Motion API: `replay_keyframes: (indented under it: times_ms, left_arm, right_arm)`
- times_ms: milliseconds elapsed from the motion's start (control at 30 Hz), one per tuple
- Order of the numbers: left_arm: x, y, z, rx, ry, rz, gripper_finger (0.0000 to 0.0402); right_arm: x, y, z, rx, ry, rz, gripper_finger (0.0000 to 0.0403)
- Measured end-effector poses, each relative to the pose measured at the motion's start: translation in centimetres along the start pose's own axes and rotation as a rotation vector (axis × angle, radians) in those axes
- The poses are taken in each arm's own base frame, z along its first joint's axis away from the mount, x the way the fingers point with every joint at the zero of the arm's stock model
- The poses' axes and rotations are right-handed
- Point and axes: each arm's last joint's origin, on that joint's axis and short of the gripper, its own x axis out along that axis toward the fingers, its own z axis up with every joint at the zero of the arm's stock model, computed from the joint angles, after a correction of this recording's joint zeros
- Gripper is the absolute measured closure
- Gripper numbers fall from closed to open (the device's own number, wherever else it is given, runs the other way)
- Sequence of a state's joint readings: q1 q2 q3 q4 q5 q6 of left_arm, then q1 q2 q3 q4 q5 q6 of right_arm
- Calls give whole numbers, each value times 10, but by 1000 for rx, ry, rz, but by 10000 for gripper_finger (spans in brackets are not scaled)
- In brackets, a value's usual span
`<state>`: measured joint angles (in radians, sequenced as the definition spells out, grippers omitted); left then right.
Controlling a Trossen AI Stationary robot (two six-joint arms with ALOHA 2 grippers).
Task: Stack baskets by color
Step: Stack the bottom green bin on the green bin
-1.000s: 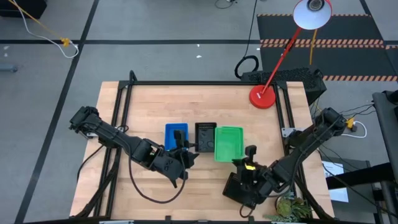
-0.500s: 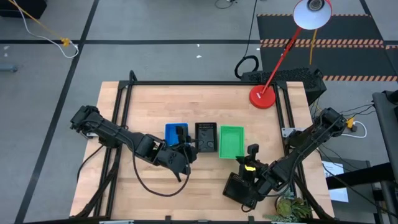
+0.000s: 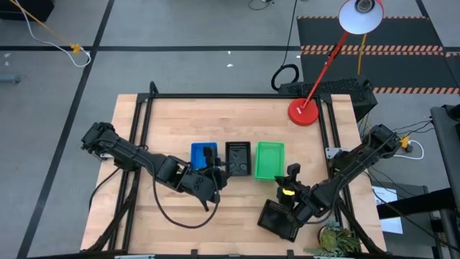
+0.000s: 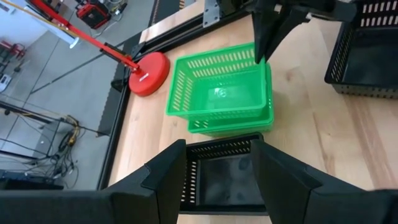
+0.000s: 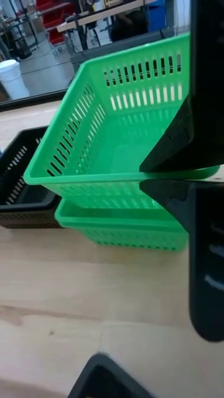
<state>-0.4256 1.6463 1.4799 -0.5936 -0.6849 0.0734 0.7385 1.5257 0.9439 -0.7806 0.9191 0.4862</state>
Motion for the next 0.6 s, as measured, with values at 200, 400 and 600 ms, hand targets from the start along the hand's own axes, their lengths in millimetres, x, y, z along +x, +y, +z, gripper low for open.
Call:
replay_keyframes:
  times_ms: [200,400,600]
  left_arm:
    - [0,0,0,1,-1,0,218]
    - [0,0,1,-1,-10,-4,218]
    - [0,0,1,0,-11,-4,218]
  right_arm:
    - [3,-1,0,10,9,-3,394]
    - [3,0,1,23,5,8,392]
    - [6,2,-4,22,15,27,391]
